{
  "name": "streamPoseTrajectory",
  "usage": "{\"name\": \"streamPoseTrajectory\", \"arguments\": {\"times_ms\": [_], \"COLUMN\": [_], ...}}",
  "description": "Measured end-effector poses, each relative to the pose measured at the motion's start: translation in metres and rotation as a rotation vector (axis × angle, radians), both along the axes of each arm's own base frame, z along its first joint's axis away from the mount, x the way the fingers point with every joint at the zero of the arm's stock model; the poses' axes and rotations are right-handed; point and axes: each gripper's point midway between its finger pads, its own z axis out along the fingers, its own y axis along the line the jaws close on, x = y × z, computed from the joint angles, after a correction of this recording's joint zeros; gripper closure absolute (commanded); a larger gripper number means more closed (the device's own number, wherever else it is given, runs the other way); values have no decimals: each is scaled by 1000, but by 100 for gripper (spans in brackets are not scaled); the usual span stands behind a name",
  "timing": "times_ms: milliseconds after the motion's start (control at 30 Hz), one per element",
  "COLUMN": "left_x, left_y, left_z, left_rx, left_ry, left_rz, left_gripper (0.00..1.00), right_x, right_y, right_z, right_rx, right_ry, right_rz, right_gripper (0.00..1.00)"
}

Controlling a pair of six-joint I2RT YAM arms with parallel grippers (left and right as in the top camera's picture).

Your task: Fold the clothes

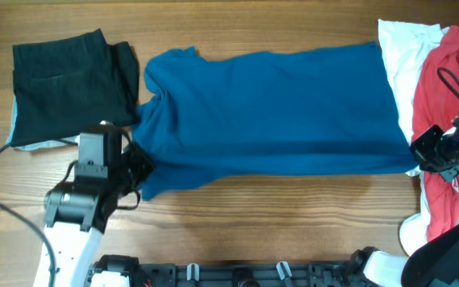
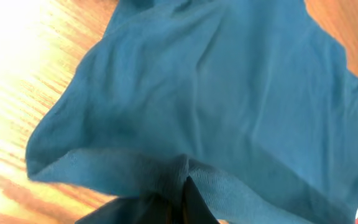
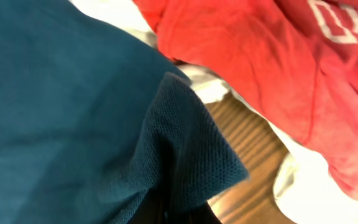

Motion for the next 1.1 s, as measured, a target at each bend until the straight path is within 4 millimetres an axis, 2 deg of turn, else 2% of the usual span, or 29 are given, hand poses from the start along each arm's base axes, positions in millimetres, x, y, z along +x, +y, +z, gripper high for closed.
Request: {"name": "streamPoseTrajectory", "arguments": {"times_ms": [67, 300, 467, 533, 633, 767, 967, 1100], "left_x": [18, 45, 63, 71, 76, 78, 93, 103], "left_y": [-1, 2, 23, 24, 23, 21, 17, 17], "left_z": [-6, -40, -44, -41, -45, -62, -88, -88], "left_rx": [0, 11, 4, -1, -5, -11, -25, -30], "left_ry": [-11, 61, 32, 1, 2, 50, 77, 47], "left_rz": [6, 30, 105, 108, 105, 100, 91, 90], "left_gripper": [96, 96, 96, 96, 96, 96, 96, 96], "right_x": [6, 31, 51, 59, 68, 79, 84, 82], "right_y": [0, 9, 13, 13, 16, 19, 20, 18], "right_z": [0, -18, -33, -37, -43, -43, -43, -52], "right_rx": [3, 19, 20, 14, 9, -5, -14, -20], "right_ry": [-22, -32, -49, -65, -73, -101, -110, -83], "right_rz": [13, 79, 117, 128, 147, 171, 180, 175], "right_gripper": [96, 95, 96, 95, 92, 92, 92, 92]}}
